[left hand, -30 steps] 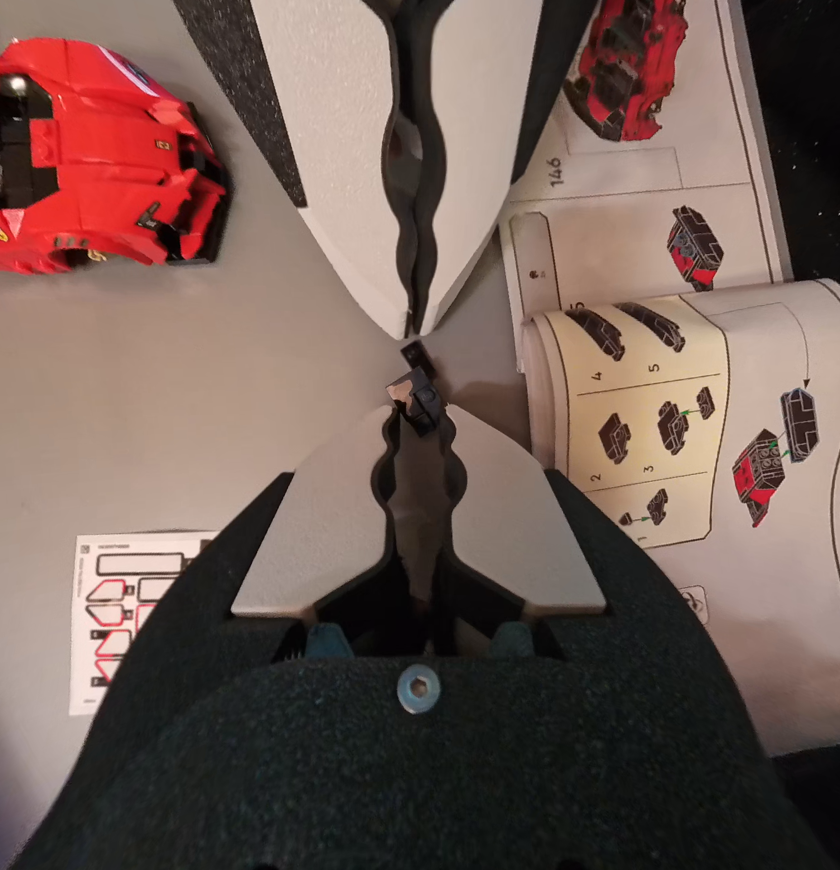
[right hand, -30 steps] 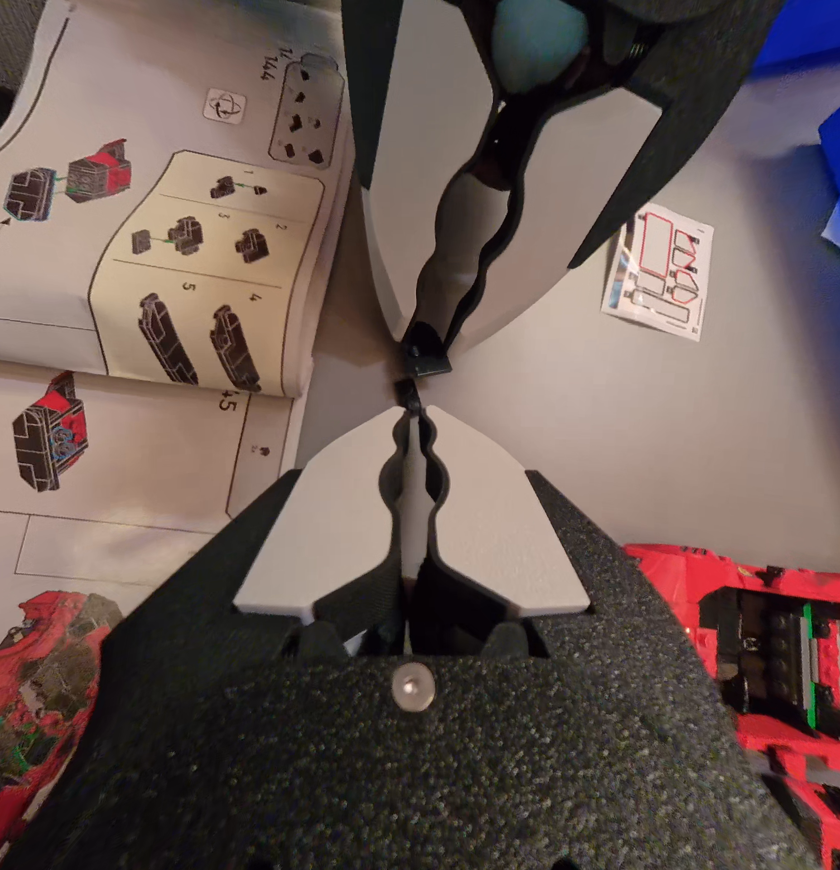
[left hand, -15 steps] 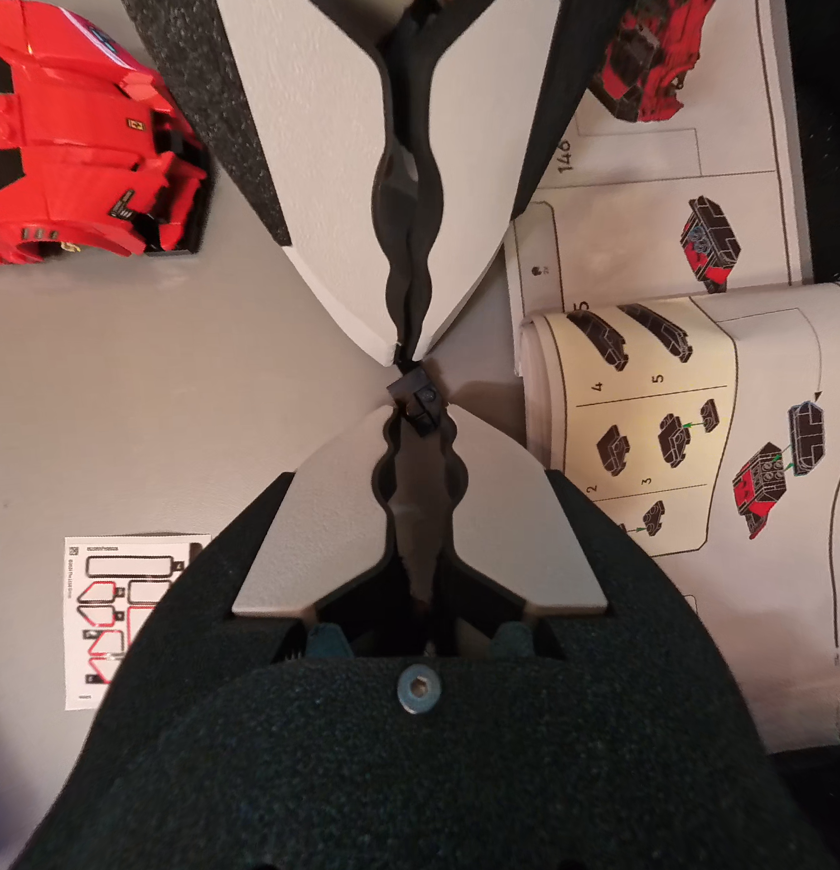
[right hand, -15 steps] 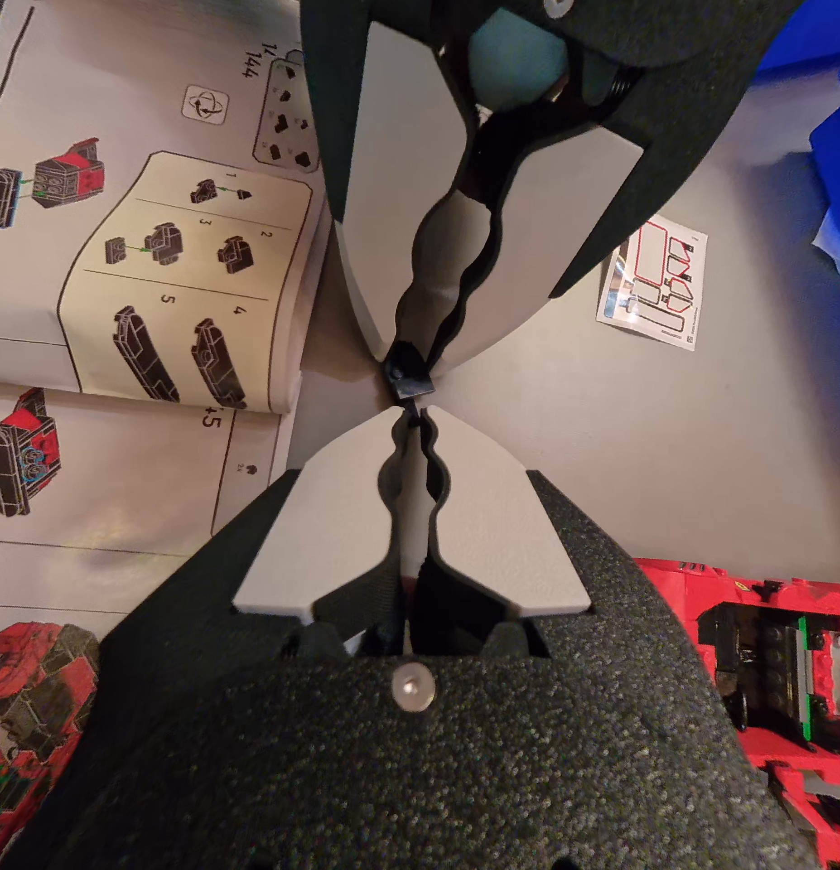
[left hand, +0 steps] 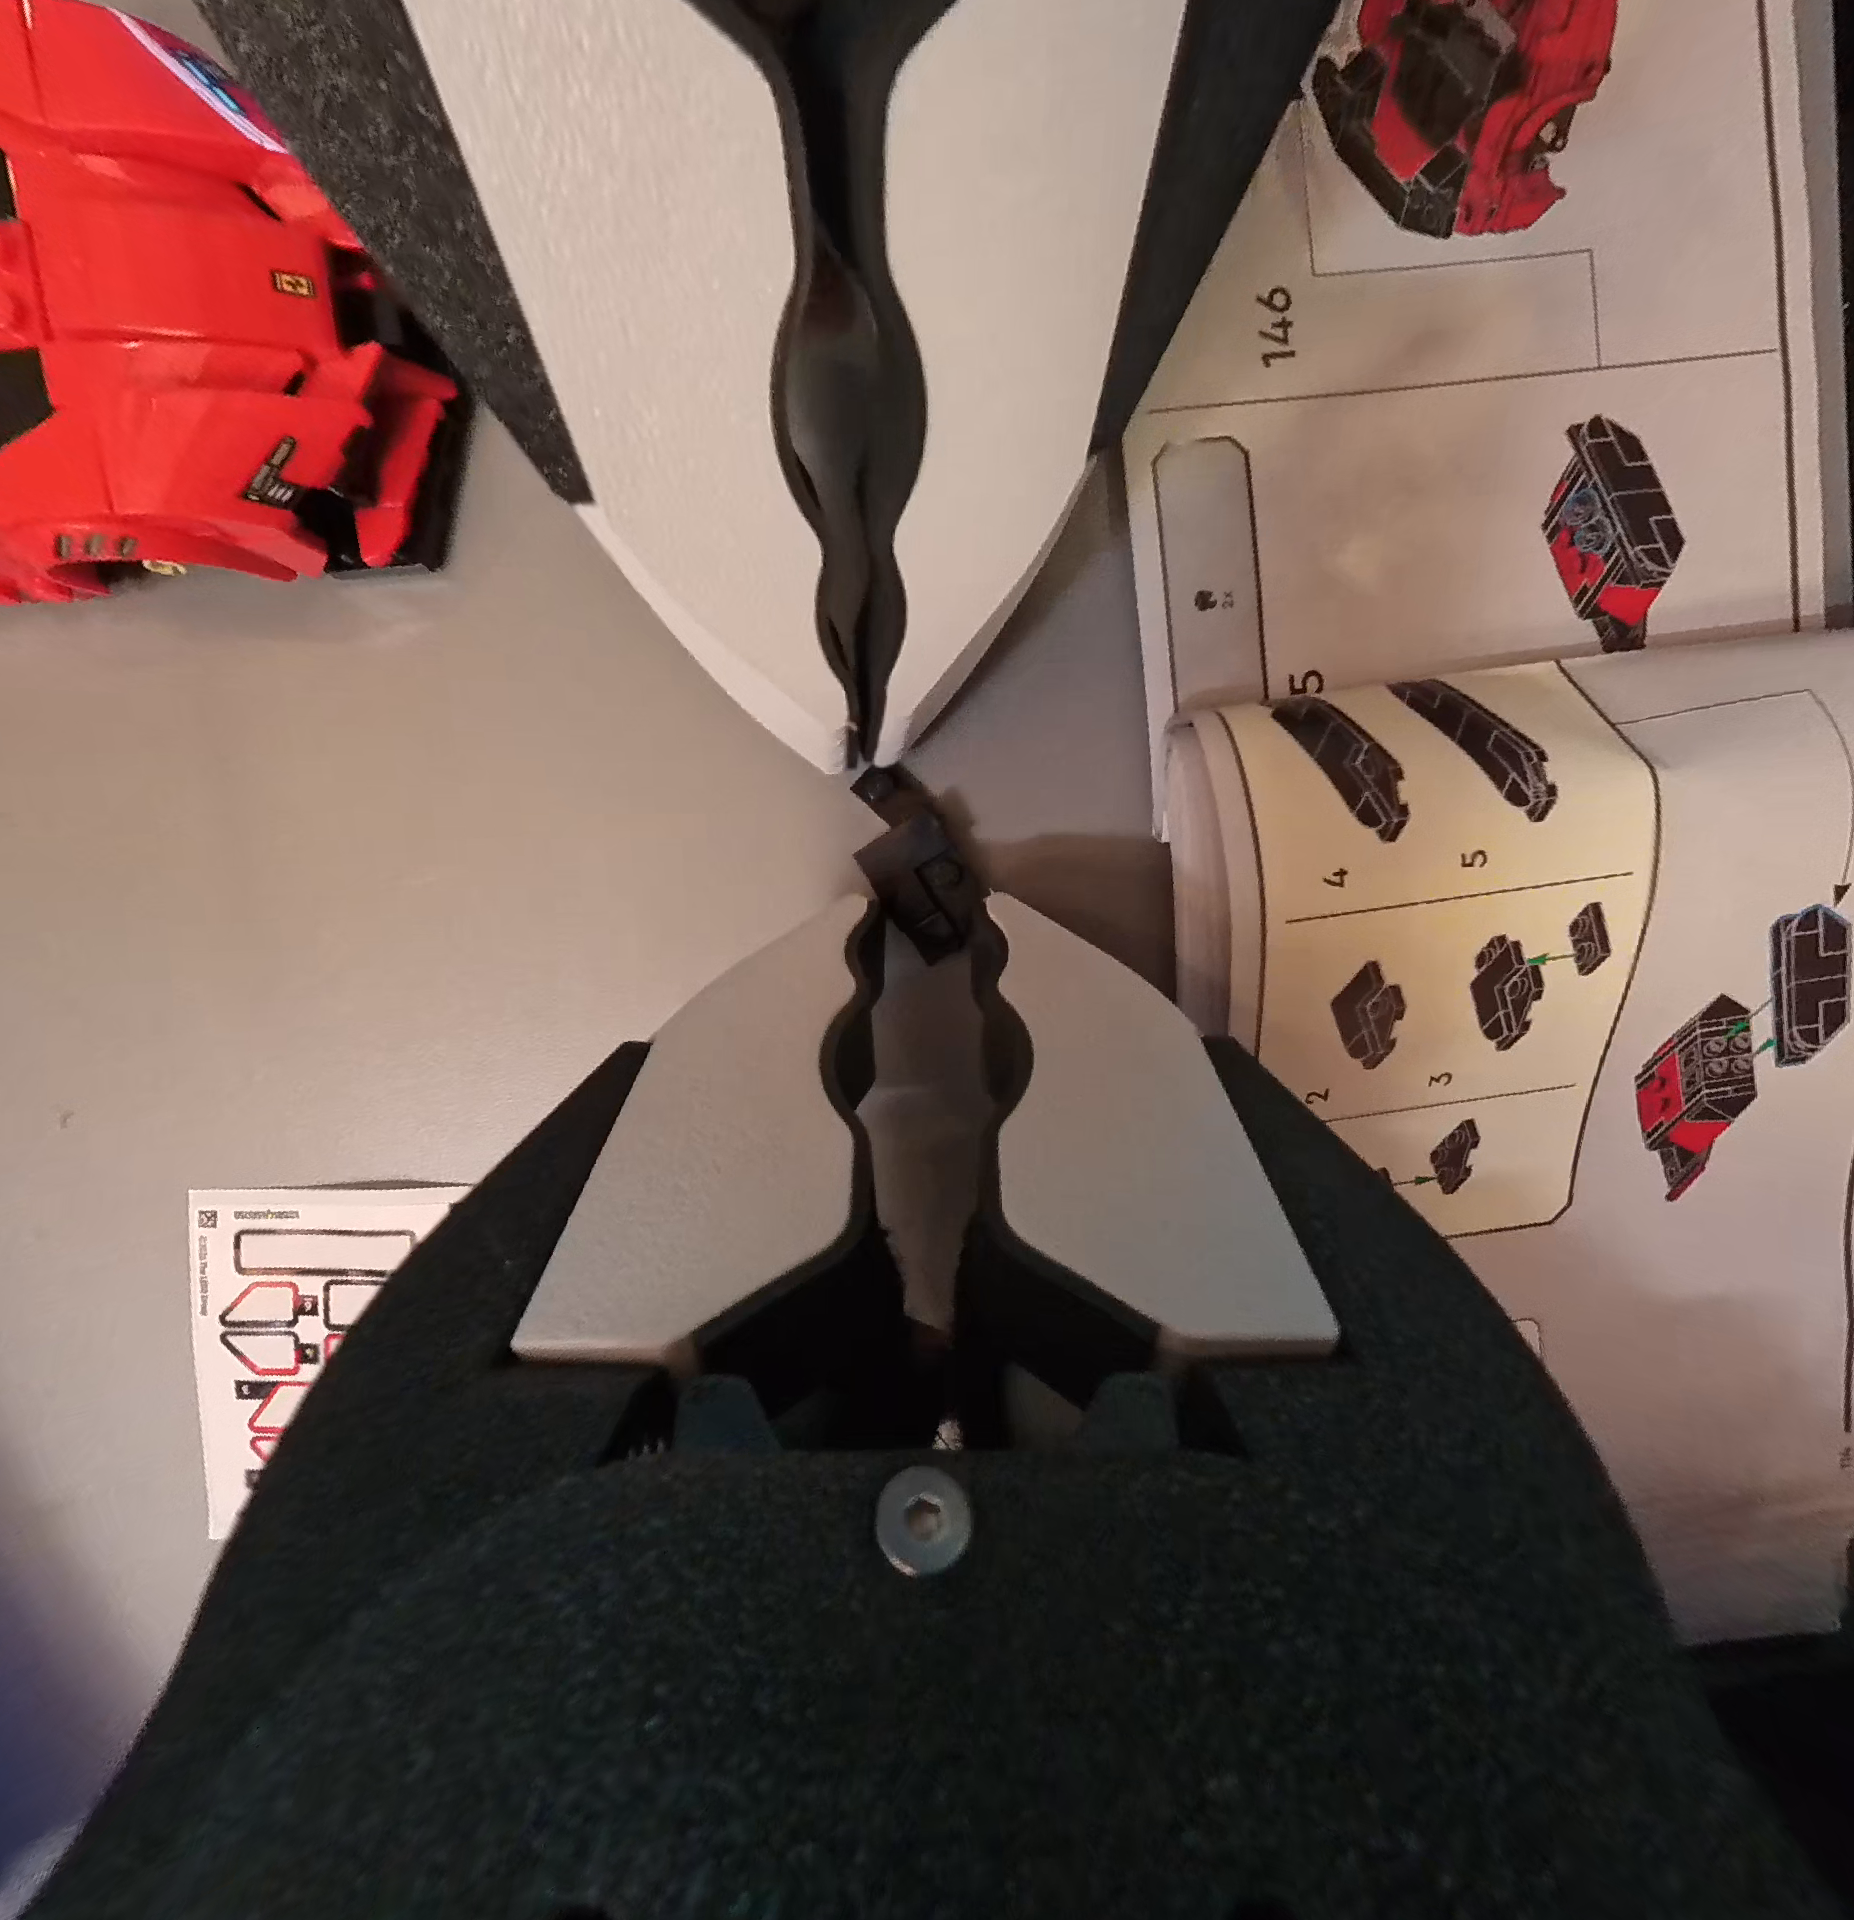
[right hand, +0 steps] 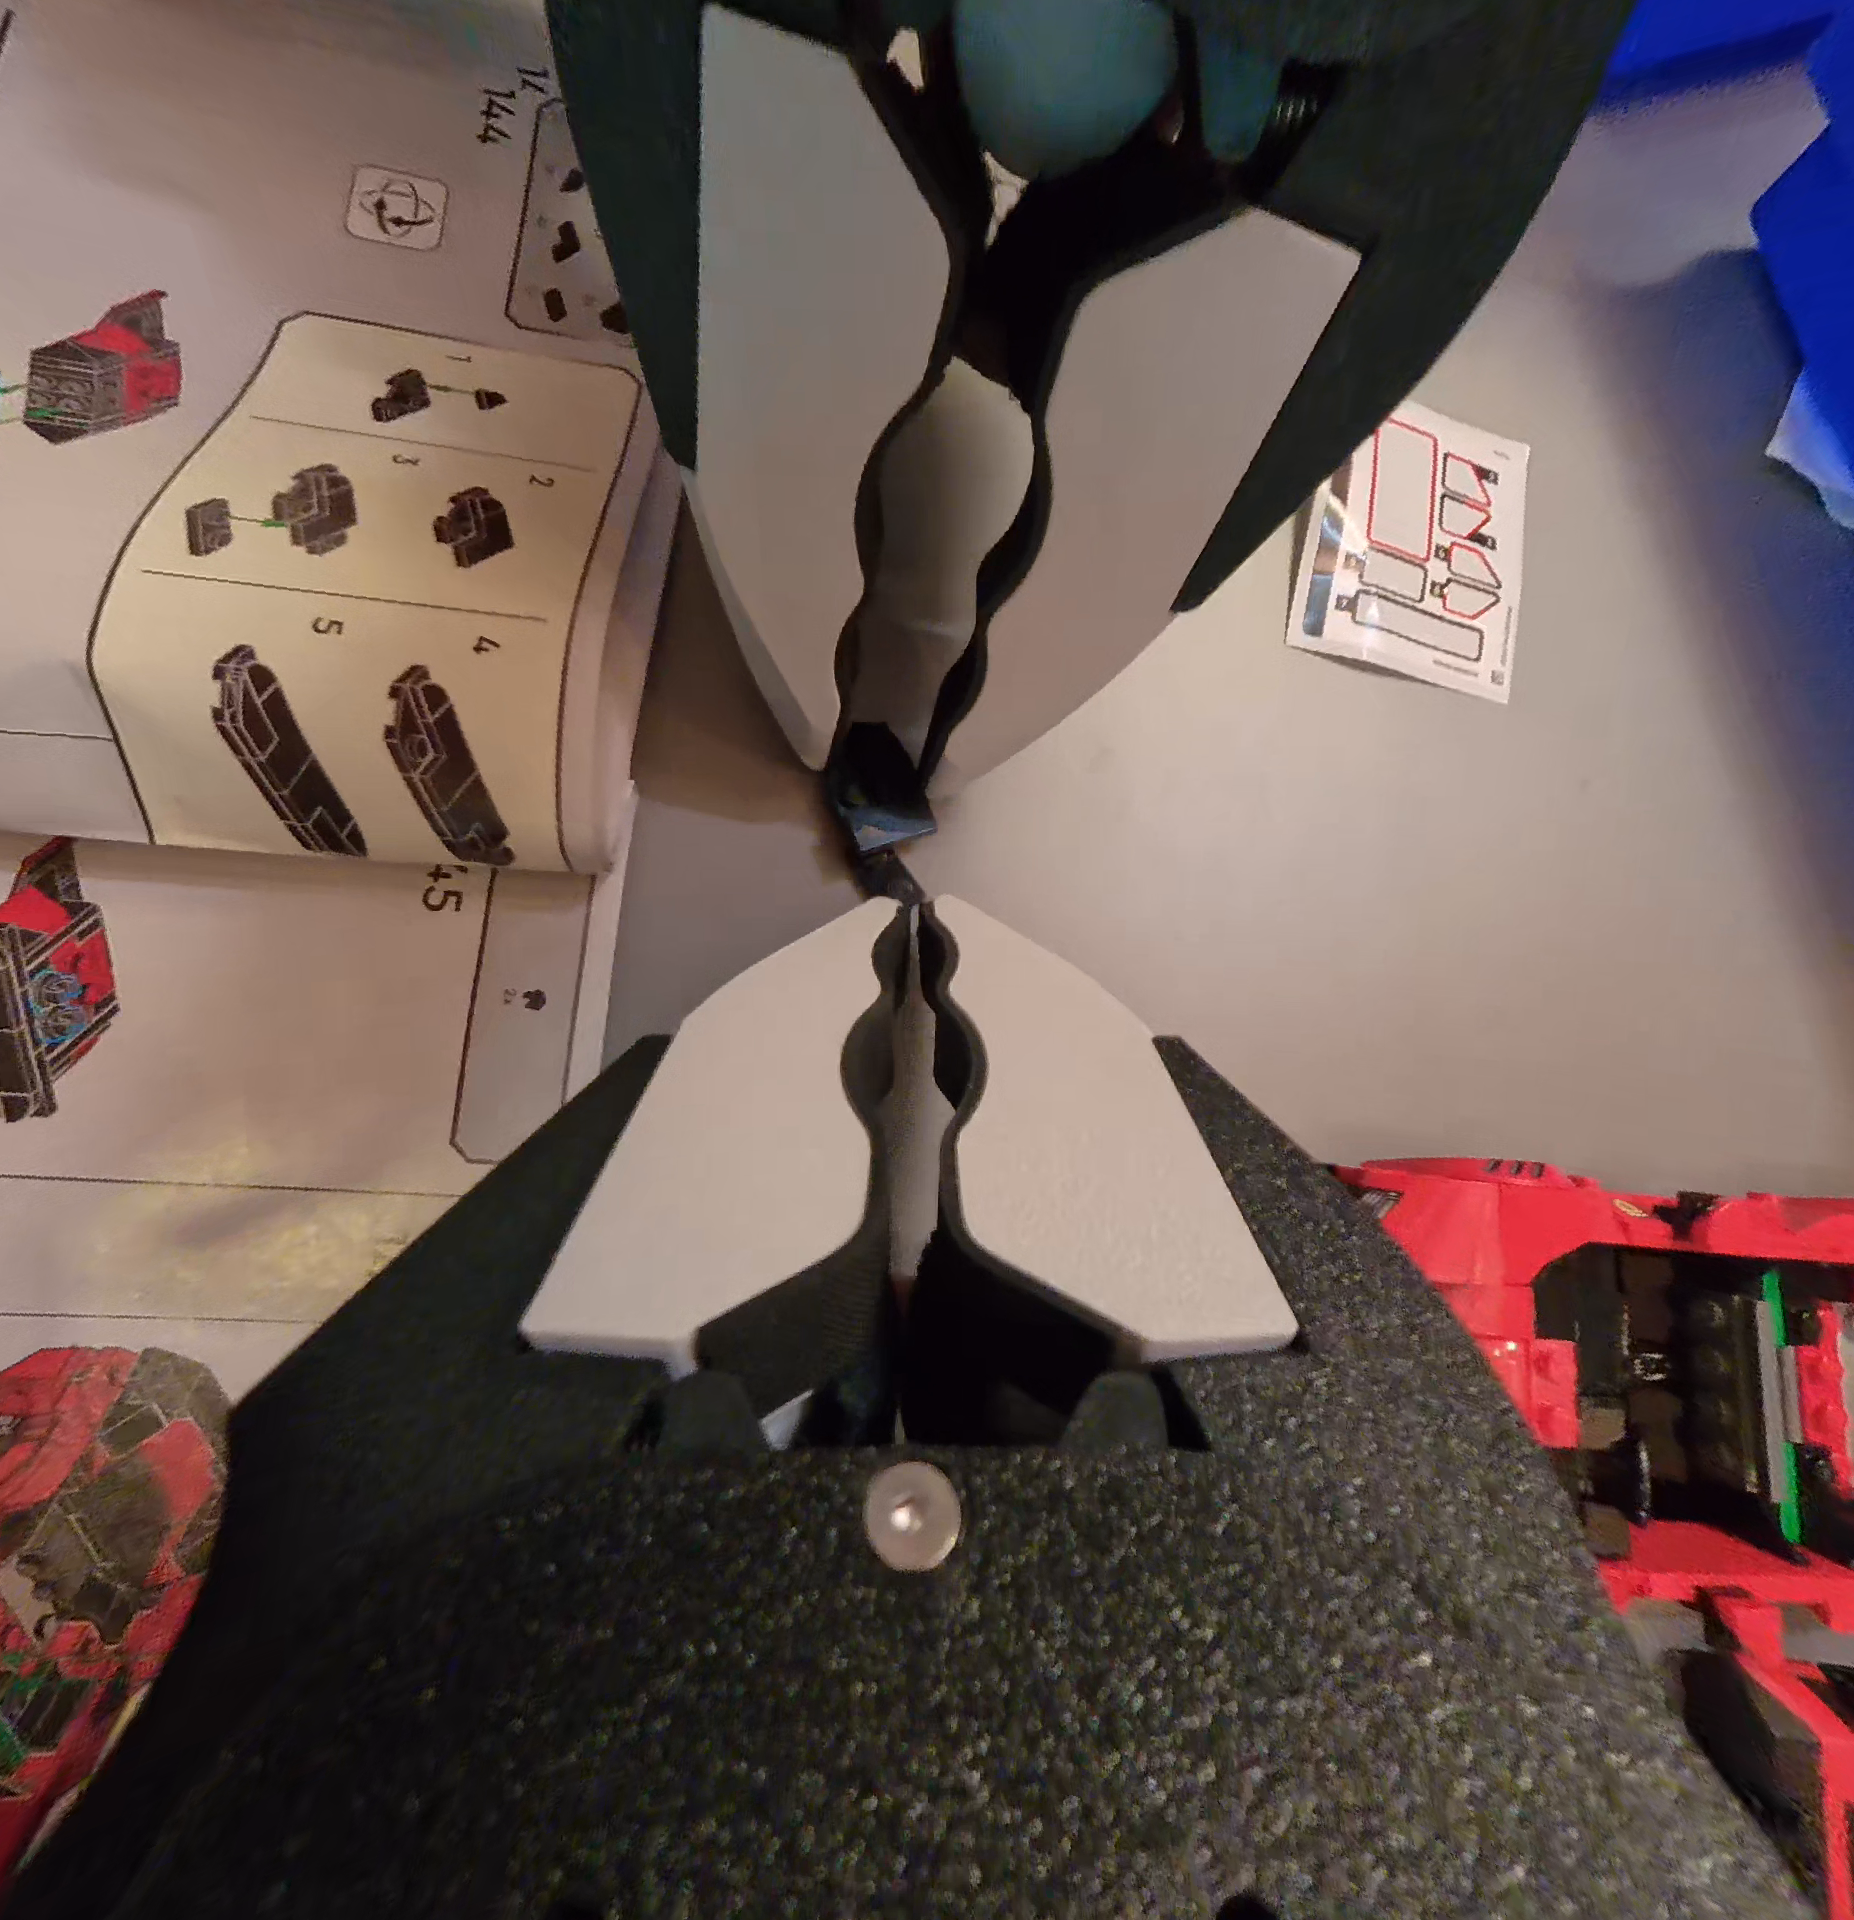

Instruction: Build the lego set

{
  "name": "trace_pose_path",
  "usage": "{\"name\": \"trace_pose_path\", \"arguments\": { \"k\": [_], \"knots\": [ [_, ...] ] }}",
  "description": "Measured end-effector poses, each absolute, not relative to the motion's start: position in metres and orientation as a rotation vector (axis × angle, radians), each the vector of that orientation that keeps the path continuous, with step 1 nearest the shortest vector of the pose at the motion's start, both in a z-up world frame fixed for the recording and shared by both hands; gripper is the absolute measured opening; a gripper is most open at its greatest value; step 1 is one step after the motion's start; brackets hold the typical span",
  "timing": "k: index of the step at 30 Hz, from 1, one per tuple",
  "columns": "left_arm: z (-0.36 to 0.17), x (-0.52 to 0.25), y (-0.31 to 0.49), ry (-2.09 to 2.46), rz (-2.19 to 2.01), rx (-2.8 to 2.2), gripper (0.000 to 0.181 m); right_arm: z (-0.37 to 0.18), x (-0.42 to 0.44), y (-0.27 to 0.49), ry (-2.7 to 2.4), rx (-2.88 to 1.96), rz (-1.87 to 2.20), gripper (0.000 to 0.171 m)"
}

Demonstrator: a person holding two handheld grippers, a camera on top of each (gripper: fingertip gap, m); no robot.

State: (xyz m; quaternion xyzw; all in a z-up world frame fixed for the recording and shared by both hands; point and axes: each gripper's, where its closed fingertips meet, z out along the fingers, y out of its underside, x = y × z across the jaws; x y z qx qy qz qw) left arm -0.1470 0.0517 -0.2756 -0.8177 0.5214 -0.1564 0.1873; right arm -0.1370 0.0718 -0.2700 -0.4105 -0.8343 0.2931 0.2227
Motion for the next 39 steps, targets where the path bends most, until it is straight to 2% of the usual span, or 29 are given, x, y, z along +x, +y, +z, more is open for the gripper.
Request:
{"name": "trace_pose_path", "arguments": {
  "k": [20, 22, 24, 27, 30, 35, 39],
  "knots": [
    [-0.2760, -0.1490, 0.0547, 1.410, -0.385, -2.427, 0.015, -0.2704, -0.1374, 0.0740, -2.223, -1.290, 0.895, 0.000],
    [-0.2760, -0.1485, 0.0549, 1.413, -0.381, -2.427, 0.016, -0.2710, -0.1346, 0.0712, -2.250, -1.271, 0.905, 0.006],
    [-0.2761, -0.1481, 0.0550, 1.416, -0.382, -2.426, 0.016, -0.2721, -0.1328, 0.0680, -2.281, -1.246, 0.916, 0.020],
    [-0.2760, -0.1479, 0.0550, 1.421, -0.386, -2.412, 0.016, -0.2741, -0.1356, 0.0684, -2.297, -1.192, 0.904, 0.026],
    [-0.2759, -0.1478, 0.0551, 1.411, -0.407, -2.400, 0.015, -0.2741, -0.1397, 0.0680, -2.294, -1.176, 0.948, 0.025],
    [-0.2758, -0.1478, 0.0551, 1.404, -0.403, -2.399, 0.016, -0.2746, -0.1401, 0.0665, -2.285, -1.188, 0.992, 0.012],
    [-0.2759, -0.1468, 0.0555, 1.407, -0.392, -2.401, 0.015, -0.2746, -0.1403, 0.0669, -2.272, -1.217, 0.985, 0.011]
  ]
}}
